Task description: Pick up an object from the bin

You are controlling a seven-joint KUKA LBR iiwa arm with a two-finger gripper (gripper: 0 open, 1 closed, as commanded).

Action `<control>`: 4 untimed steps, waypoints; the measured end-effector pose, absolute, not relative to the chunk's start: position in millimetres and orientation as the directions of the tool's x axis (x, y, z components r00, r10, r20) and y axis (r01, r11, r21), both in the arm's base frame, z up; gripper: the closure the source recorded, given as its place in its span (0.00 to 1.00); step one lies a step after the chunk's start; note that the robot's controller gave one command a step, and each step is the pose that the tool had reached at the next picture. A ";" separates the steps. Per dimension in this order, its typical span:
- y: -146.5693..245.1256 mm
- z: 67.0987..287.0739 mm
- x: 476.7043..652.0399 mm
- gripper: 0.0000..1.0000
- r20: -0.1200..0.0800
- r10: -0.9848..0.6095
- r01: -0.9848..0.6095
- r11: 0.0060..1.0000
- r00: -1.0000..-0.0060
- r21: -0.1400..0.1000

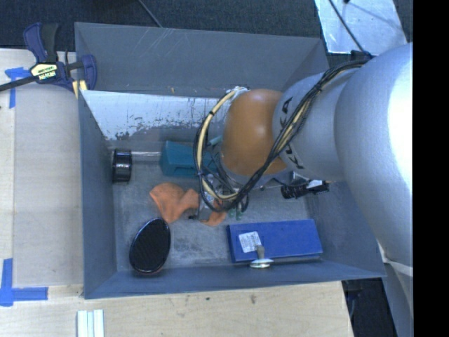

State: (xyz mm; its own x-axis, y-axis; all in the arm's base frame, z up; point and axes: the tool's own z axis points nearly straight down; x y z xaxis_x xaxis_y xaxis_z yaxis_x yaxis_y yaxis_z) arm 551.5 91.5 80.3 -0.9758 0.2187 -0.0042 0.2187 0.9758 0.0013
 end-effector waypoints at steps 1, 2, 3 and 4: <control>91.3 82.9 550.6 1.00 -0.001 0.219 0.219 0.976 -0.976 0.000; 91.1 94.0 550.8 1.00 -0.001 0.219 0.219 0.976 -0.976 0.000; 90.9 100.9 551.8 1.00 -0.004 0.220 0.220 0.976 -0.976 0.001; 90.7 106.7 551.1 1.00 -0.001 0.219 0.219 0.976 -0.976 0.000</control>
Offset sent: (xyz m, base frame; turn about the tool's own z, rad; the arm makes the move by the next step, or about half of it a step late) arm 0.0001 0.0001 0.0292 0.0000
